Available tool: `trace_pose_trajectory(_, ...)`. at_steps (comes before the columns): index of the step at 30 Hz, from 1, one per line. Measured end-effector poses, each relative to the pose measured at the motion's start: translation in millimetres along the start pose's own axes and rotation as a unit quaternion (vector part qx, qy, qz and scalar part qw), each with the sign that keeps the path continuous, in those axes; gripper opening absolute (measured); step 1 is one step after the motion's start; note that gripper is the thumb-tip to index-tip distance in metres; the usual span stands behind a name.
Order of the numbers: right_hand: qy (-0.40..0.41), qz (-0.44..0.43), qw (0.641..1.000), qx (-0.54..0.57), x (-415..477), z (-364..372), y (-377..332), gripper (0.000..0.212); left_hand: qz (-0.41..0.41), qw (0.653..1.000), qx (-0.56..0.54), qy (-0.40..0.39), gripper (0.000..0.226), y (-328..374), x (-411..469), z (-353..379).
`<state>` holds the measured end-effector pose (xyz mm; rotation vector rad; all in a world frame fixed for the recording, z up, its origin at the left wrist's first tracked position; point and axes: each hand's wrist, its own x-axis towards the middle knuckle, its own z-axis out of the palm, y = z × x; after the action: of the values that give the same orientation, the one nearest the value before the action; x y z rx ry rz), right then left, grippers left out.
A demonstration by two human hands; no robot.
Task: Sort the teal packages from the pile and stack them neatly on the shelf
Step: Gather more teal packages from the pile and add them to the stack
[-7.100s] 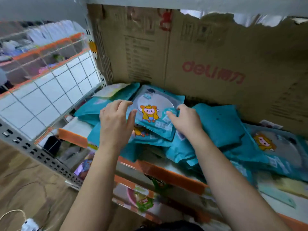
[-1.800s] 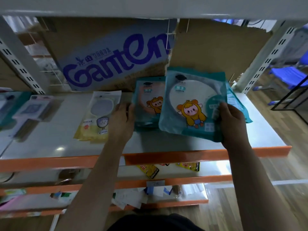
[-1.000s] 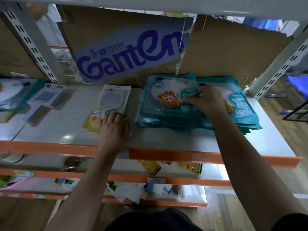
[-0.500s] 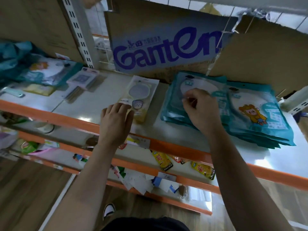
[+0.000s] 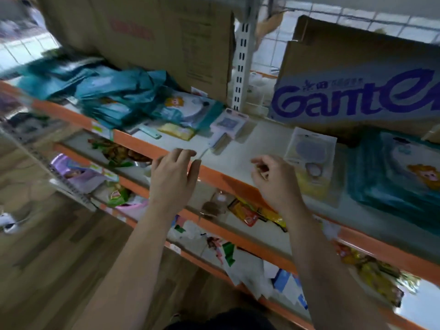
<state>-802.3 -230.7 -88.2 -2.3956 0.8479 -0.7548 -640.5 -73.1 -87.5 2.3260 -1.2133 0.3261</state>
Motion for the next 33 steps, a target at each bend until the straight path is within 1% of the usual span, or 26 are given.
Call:
trace_pose_trajectory(3,-0.006,0.009,0.999,0.031,8,41,-36,0.016,0.002,1.0,0.004,0.004,0.031,-48,4,-21)
trace_pose_trajectory(7,-0.035,0.015,0.998,0.042,23,84,-76,0.017,-0.011,1.0,0.013,0.007,0.028,-103,7,-36)
trace_pose_trajectory(12,-0.046,0.002,0.998,0.041,53,129,-117,0.02,-0.04,0.999,0.016,0.02,0.023,-160,15,-44)
trace_pose_trajectory(17,-0.03,-0.018,0.997,0.065,96,172,-144,0.019,-0.052,0.998,0.021,0.005,0.024,-213,36,-45)
trace_pose_trajectory(22,-0.006,-0.016,0.997,0.08,156,218,-165,0.016,-0.048,0.998,0.022,0.016,0.03,-272,85,-51)
trace_pose_trajectory(25,0.012,-0.014,0.996,0.091,197,240,-177,0.015,-0.041,0.999,0.027,0.02,0.029,-304,128,-56)
trace_pose_trajectory(29,0.007,-0.016,0.997,0.074,244,264,-190,0.015,-0.027,0.999,0.021,0.008,0.039,-337,178,-55)
trace_pose_trajectory(33,0.021,-0.019,0.998,0.048,273,278,-202,0.013,-0.012,1.0,-0.001,-0.009,0.032,-360,208,-43)
